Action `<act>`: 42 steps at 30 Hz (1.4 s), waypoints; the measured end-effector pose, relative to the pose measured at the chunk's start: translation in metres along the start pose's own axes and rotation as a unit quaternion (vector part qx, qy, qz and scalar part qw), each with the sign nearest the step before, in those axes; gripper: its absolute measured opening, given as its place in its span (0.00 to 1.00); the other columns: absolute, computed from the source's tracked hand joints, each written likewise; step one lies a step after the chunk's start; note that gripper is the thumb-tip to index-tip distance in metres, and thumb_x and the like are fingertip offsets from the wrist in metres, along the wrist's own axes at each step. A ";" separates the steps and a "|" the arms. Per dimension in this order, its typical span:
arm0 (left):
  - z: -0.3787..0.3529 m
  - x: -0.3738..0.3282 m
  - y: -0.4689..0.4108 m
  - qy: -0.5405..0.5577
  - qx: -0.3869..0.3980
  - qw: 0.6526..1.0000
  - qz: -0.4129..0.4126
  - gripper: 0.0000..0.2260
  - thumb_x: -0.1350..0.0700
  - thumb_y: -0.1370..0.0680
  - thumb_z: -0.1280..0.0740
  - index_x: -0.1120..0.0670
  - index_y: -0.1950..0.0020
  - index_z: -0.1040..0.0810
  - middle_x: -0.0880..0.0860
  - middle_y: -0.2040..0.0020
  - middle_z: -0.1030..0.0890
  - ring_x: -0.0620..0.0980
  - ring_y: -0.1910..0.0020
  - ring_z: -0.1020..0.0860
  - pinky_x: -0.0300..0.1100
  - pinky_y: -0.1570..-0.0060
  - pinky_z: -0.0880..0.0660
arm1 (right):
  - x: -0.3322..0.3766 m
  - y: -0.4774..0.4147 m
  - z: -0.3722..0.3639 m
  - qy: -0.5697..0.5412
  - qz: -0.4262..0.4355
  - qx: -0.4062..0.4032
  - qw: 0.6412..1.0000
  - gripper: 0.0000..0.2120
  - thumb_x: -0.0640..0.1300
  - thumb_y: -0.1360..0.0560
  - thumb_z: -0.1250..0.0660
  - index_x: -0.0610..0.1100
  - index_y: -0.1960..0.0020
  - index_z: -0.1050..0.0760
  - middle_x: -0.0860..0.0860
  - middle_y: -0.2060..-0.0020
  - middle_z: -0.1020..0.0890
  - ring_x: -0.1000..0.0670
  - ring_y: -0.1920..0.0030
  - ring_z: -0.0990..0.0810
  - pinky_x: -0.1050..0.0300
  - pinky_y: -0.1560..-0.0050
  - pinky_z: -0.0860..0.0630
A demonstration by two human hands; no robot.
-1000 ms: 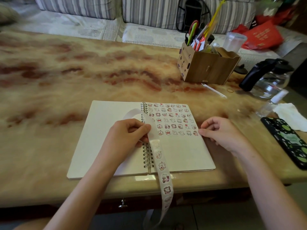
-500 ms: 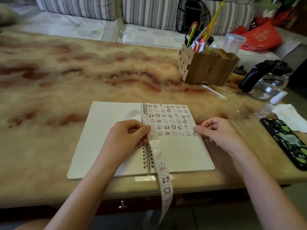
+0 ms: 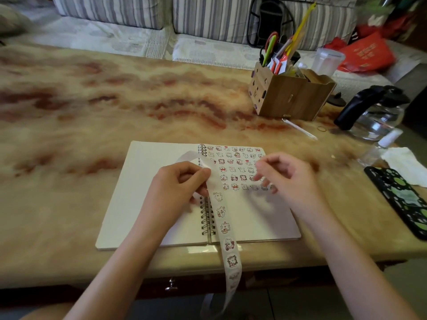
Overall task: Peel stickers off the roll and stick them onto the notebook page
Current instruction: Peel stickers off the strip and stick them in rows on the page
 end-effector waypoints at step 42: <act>0.002 -0.002 0.005 0.072 0.045 0.996 0.039 0.03 0.61 0.28 0.28 0.60 0.61 0.19 0.59 0.66 0.16 0.51 0.67 0.18 0.40 0.61 0.18 | 0.022 0.028 -0.046 0.063 0.068 0.066 0.993 0.04 0.40 0.31 0.25 0.48 0.60 0.19 0.57 0.64 0.17 0.59 0.65 0.23 0.68 0.63 0.28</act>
Point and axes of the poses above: each hand's wrist, its own y-axis away from the middle knuckle, its own z-axis out of the back of the hand, x = y × z, the point moved 4 cm from there along -y, towards the middle knuckle
